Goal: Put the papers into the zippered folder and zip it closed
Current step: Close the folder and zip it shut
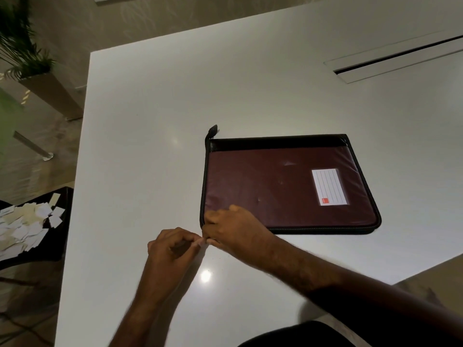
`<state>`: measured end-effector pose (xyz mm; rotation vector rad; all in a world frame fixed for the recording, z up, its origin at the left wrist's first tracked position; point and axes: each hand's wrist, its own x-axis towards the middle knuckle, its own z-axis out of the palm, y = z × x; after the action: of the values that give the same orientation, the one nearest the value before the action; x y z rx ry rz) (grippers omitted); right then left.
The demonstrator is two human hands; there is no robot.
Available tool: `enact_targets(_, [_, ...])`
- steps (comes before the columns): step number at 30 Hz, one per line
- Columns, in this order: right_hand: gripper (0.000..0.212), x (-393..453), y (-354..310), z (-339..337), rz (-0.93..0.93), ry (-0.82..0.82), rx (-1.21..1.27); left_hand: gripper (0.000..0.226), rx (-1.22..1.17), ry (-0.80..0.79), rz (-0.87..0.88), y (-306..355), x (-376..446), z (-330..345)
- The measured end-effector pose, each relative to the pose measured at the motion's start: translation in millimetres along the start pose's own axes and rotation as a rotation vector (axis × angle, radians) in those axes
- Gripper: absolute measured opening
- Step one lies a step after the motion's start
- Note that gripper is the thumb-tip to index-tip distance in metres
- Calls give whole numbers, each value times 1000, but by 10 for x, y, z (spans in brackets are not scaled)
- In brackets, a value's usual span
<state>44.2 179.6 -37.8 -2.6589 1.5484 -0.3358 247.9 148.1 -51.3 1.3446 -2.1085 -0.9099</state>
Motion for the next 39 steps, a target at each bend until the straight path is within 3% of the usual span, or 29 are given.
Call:
enact_targets(4, [28, 32, 16, -46, -50, 5, -64, 15, -71, 15, 74, -43, 65, -47])
enact_targets(9, [31, 42, -23, -67, -128, -5, -132, 34, 255, -81, 435, -70, 357, -31])
enact_targets(13, [34, 38, -1, -62, -127, -1, -124, 36, 392, -43, 614, -157, 544, -96])
enact_targets(16, [32, 12, -1, -52, -110, 11, -95, 13, 476, -38, 707, -216, 622, -102])
enact_targets(25, [22, -208, 137, -94, -40, 0, -40, 43, 438, -137, 686, -266, 556, -127])
enact_targets(39, [17, -612, 304, -263, 45, -53, 21, 33, 364, -84, 662, -315, 559, -78])
